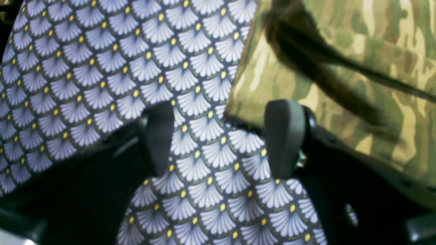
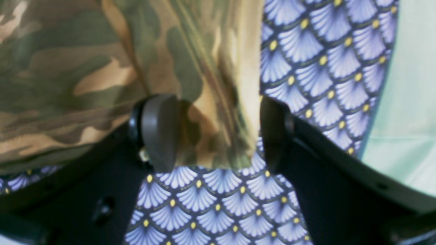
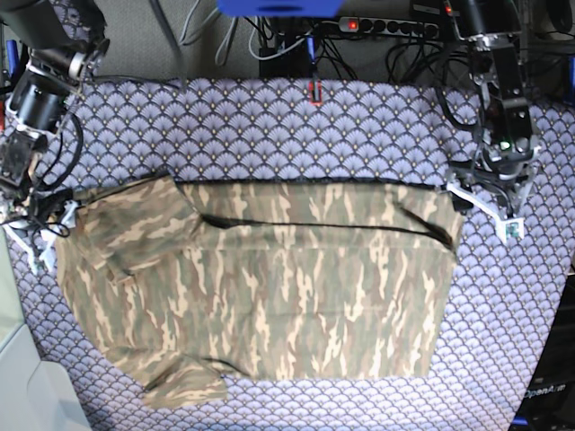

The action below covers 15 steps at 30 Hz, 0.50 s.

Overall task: Fold the T-shirt properly
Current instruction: 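Lower the folded edge onto the shirt and open both grippers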

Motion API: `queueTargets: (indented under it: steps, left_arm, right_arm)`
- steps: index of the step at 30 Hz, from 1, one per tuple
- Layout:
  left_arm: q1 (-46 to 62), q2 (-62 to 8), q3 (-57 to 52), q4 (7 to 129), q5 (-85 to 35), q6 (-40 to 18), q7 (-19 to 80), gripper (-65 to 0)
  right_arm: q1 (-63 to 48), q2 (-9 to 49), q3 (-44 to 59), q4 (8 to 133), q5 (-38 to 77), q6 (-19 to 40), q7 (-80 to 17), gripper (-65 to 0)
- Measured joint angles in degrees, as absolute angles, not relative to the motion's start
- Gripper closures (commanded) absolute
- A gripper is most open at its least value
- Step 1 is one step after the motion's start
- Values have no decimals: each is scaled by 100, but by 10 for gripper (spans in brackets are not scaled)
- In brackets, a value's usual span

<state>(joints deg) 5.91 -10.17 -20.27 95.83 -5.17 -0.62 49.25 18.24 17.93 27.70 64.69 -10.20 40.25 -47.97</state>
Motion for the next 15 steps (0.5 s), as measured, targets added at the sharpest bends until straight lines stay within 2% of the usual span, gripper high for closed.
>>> queueTargets:
  steps: [15]
  left_arm:
    - [598,-1033,-2027,9581,-517,-64,4925,-415]
  right_arm:
    - [1806,1791,2768,6423,-1024,4023,-4703,-383]
